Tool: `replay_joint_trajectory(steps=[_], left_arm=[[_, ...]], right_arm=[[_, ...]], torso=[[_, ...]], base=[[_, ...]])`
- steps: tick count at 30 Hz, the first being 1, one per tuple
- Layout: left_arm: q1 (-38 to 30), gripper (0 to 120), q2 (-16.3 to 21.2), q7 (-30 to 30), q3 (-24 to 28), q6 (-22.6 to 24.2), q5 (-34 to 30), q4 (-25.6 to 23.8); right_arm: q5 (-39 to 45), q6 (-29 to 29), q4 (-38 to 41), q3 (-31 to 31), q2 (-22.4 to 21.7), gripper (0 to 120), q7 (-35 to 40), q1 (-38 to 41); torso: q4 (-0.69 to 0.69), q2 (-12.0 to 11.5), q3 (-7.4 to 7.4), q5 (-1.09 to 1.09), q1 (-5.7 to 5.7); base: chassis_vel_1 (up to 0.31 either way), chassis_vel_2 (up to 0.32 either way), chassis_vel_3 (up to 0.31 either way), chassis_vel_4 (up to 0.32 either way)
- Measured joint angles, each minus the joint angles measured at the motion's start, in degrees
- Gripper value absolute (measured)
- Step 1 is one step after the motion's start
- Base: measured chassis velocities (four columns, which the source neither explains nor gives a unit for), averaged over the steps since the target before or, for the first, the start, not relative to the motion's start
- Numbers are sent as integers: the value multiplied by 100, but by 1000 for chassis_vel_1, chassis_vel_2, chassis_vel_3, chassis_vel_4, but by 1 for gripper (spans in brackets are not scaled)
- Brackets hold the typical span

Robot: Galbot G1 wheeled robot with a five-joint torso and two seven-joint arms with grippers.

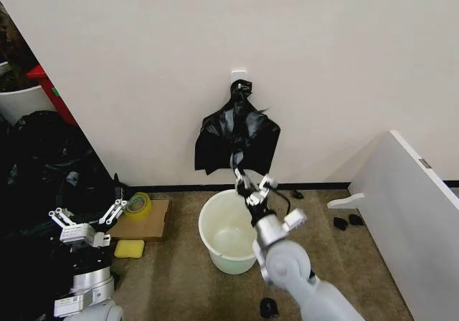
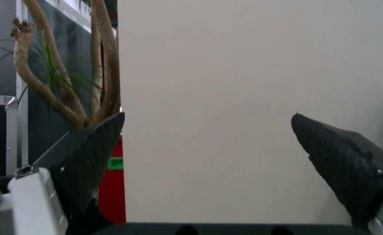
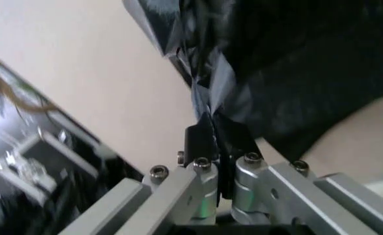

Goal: Place the garbage bag over the trash bin.

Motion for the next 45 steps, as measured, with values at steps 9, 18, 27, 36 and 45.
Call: replay_joint_trajectory(steps=[9, 18, 27, 36, 45], left_arm=[[72, 100, 14, 0, -33, -30, -10, -97], [110, 100, -34, -3, -38, -58, 12, -169], [138, 100, -46, -2, -34, -62, 39, -213], [129, 100, -40, 0, -33, -63, 44, -199], [76, 100, -32, 1, -27, -63, 36, -129]], right_arm=[[-958, 382, -482, -48, -294, 0, -959, -314], [-1604, 968, -1146, 336, -398, 0, -2870, -543], [-2032, 1293, -1489, 683, -342, 0, -3676, -492], [-1724, 1708, -1287, 963, -267, 21, -4228, -415], [-1561, 1924, -1196, 1237, -289, 49, -4751, -548]], torso=[[0, 0, 0, 1, 1], [0, 0, 1, 1, 1], [0, 0, 1, 0, 1], [0, 0, 1, 0, 1], [-1, 0, 1, 0, 1]], base=[[0, 0, 0, 0], [0, 0, 0, 0], [0, 0, 0, 0], [0, 0, 0, 0], [0, 0, 0, 0]])
